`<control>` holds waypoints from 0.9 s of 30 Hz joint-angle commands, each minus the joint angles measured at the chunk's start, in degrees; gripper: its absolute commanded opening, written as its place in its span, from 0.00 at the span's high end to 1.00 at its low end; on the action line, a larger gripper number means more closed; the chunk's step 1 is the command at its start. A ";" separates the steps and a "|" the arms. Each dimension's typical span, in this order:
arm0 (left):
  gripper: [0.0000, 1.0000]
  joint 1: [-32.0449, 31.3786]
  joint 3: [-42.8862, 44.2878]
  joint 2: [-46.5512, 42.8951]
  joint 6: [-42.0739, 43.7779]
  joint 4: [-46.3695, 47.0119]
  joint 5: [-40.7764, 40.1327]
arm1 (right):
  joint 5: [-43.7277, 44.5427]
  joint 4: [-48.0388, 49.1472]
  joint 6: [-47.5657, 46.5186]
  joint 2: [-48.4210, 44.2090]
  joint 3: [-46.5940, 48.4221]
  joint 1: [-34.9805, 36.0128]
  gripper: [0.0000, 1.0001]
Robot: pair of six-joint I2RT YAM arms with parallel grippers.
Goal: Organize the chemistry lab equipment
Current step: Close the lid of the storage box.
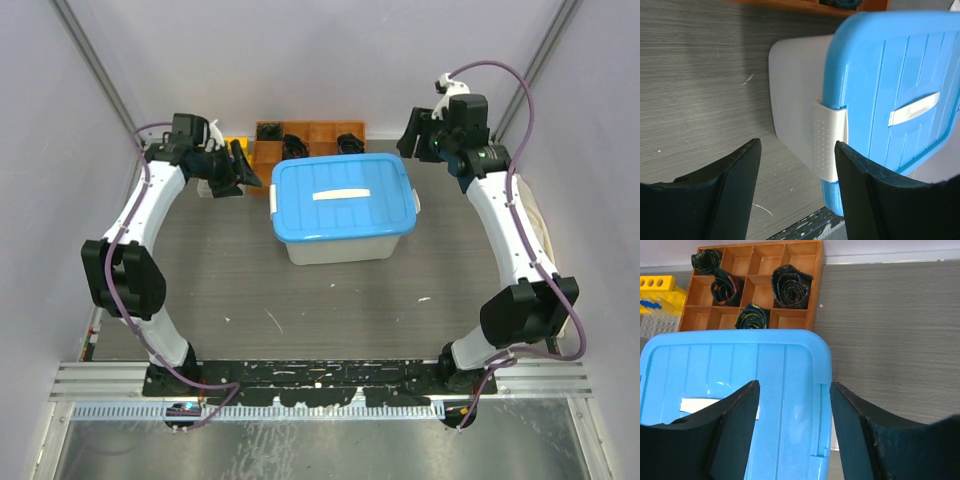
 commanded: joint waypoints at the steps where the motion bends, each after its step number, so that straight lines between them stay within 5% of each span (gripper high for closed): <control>1: 0.38 1.43 1.49 -5.00 -1.92 1.49 0.50 | 0.10 -0.08 3.06 0.37 -2.62 -1.10 0.43; 6: 0.44 1.44 0.24 -7.10 -4.11 3.72 1.49 | 9.51 -2.22 4.54 3.40 -7.08 -1.84 0.90; 8: 0.46 1.44 -1.26 -8.47 -4.74 5.58 0.99 | 13.61 -1.82 5.47 3.38 -8.90 -1.86 0.99; 14: 0.50 1.36 -5.81 -11.14 -7.89 12.90 4.65 | 23.30 -0.72 5.44 2.98 -12.02 -2.02 0.99; 27: 0.53 -4.74 -1.22 -4.32 -8.40 12.59 6.10 | 0.25 1.09 3.84 2.65 -13.29 -1.07 0.99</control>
